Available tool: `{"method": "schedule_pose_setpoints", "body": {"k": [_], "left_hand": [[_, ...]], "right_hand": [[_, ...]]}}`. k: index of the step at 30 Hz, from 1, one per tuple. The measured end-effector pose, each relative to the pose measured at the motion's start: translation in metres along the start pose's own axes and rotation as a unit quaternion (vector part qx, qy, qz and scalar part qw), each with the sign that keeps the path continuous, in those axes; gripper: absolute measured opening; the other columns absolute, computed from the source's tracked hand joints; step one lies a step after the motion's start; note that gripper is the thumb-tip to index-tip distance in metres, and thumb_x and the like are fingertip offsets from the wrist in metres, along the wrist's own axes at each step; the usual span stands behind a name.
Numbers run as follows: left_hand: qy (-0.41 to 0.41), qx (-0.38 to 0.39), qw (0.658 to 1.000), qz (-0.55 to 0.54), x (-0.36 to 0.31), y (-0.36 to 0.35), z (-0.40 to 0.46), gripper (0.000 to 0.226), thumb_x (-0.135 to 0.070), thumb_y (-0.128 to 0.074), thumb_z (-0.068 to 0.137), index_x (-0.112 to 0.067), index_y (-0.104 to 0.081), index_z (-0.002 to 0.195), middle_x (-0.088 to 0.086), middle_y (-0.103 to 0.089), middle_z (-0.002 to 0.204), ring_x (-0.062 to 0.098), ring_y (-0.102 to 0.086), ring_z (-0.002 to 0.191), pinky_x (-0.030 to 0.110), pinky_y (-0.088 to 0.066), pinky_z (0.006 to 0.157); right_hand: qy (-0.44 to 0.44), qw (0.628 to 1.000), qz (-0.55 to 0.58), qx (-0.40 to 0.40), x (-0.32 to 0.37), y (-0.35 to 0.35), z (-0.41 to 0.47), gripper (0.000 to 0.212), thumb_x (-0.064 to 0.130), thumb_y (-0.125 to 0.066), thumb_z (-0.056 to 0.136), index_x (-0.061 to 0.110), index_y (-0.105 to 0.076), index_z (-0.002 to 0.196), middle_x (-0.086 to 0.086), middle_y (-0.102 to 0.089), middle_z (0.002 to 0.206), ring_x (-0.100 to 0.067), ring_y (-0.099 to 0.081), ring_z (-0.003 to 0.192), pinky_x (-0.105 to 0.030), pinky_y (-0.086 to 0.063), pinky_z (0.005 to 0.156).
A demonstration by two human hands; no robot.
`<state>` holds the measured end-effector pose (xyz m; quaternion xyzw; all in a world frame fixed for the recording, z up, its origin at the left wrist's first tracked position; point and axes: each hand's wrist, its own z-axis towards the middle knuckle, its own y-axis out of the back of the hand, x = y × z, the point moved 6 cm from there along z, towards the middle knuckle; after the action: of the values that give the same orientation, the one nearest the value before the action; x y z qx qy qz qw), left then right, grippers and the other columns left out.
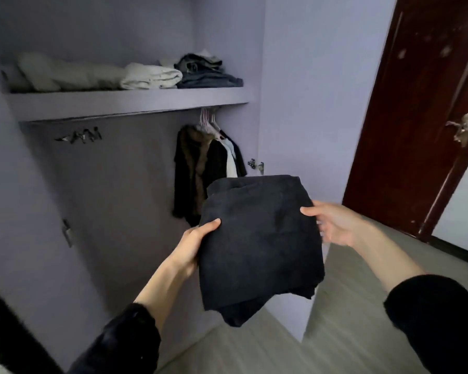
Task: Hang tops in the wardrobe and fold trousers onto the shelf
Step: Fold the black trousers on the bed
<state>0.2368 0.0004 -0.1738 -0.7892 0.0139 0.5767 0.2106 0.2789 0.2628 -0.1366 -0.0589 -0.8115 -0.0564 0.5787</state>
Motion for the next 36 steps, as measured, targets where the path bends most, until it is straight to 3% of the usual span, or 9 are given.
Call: {"method": "schedule_pose_setpoints", "body": {"k": [4, 7, 10, 17, 20, 24, 29, 33, 36], "left_hand": [[-0.049, -0.027, 0.998, 0.021, -0.083, -0.016, 0.08, 0.031, -0.028, -0.064, 0.086, -0.006, -0.066, 0.108, 0.007, -0.072, 0.105, 0.019, -0.069, 0.096, 0.029, -0.053, 0.079], [-0.081, -0.047, 0.995, 0.035, -0.149, -0.01, 0.124, 0.04, -0.031, -0.067, 0.082, -0.005, -0.066, 0.111, 0.009, -0.071, 0.107, 0.022, -0.068, 0.1, 0.036, -0.05, 0.091], [-0.127, -0.069, 0.988, 0.055, -0.216, 0.003, 0.156, 0.039, -0.029, -0.066, 0.083, -0.003, -0.065, 0.111, 0.011, -0.071, 0.106, 0.023, -0.068, 0.098, 0.035, -0.052, 0.087], [-0.22, -0.09, 0.968, 0.081, -0.363, 0.031, 0.195, 0.034, -0.033, -0.063, 0.086, -0.012, -0.063, 0.113, 0.006, -0.07, 0.11, 0.018, -0.067, 0.099, 0.028, -0.054, 0.084], [-0.265, -0.105, 0.954, 0.097, -0.436, 0.055, 0.212, 0.053, -0.039, -0.071, 0.078, -0.012, -0.058, 0.122, 0.01, -0.066, 0.117, 0.024, -0.065, 0.104, 0.037, -0.05, 0.094], [-0.293, -0.12, 0.942, 0.112, -0.516, 0.078, 0.234, 0.049, -0.038, -0.067, 0.082, -0.011, -0.054, 0.121, 0.01, -0.062, 0.114, 0.023, -0.062, 0.102, 0.032, -0.05, 0.082], [-0.28, -0.137, 0.943, 0.118, -0.59, 0.121, 0.276, 0.042, -0.037, -0.065, 0.084, -0.009, -0.055, 0.114, 0.011, -0.061, 0.107, 0.025, -0.06, 0.094, 0.033, -0.049, 0.073], [-0.249, -0.157, 0.948, 0.125, -0.621, 0.165, 0.319, 0.042, -0.04, -0.062, 0.085, -0.006, -0.06, 0.111, 0.013, -0.064, 0.108, 0.027, -0.062, 0.093, 0.035, -0.05, 0.076], [-0.181, -0.185, 0.956, 0.14, -0.607, 0.212, 0.359, 0.037, -0.04, -0.058, 0.089, -0.005, -0.064, 0.1, 0.011, -0.071, 0.088, 0.025, -0.064, 0.083, 0.035, -0.056, 0.067]], "right_hand": [[0.035, 0.999, -0.015, 0.036, 0.095, 0.013, 0.089, 0.025, 0.014, -0.056, 0.092, 0.02, -0.063, 0.115, -0.004, -0.064, 0.1, -0.019, -0.055, 0.077, -0.031, -0.042, 0.065], [0.075, 0.995, -0.01, 0.065, 0.164, -0.001, 0.139, 0.024, 0.014, -0.056, 0.092, 0.019, -0.064, 0.114, -0.006, -0.064, 0.106, -0.023, -0.053, 0.089, -0.031, -0.039, 0.074], [0.117, 0.989, 0.008, 0.089, 0.224, -0.023, 0.178, 0.016, 0.014, -0.054, 0.092, 0.019, -0.064, 0.103, -0.004, -0.065, 0.098, -0.02, -0.056, 0.086, -0.032, -0.042, 0.074], [0.212, 0.967, -0.012, 0.138, 0.367, -0.086, 0.249, 0.018, 0.018, -0.054, 0.092, 0.019, -0.058, 0.11, -0.001, -0.063, 0.097, -0.017, -0.058, 0.083, -0.036, -0.047, 0.068], [0.266, 0.953, -0.006, 0.147, 0.441, -0.124, 0.279, 0.023, 0.018, -0.056, 0.092, 0.016, -0.057, 0.115, -0.004, -0.06, 0.107, -0.02, -0.057, 0.089, -0.038, -0.048, 0.074], [0.309, 0.94, 0.007, 0.146, 0.517, -0.169, 0.311, 0.009, 0.02, -0.056, 0.092, 0.014, -0.058, 0.098, -0.003, -0.057, 0.097, -0.019, -0.056, 0.086, -0.04, -0.047, 0.085], [0.333, 0.931, 0.008, 0.152, 0.586, -0.227, 0.367, 0.009, 0.021, -0.059, 0.091, 0.013, -0.056, 0.094, -0.006, -0.056, 0.103, -0.024, -0.055, 0.098, -0.043, -0.046, 0.093], [0.327, 0.932, -0.02, 0.153, 0.622, -0.271, 0.422, 0.027, 0.025, -0.065, 0.087, 0.007, -0.059, 0.106, -0.011, -0.057, 0.121, -0.029, -0.056, 0.113, -0.045, -0.044, 0.101], [0.33, 0.927, -0.14, 0.109, 0.617, -0.304, 0.464, 0.042, 0.027, -0.065, 0.089, 0.001, -0.056, 0.12, -0.014, -0.06, 0.12, -0.024, -0.06, 0.092, -0.037, -0.053, 0.081]]}}
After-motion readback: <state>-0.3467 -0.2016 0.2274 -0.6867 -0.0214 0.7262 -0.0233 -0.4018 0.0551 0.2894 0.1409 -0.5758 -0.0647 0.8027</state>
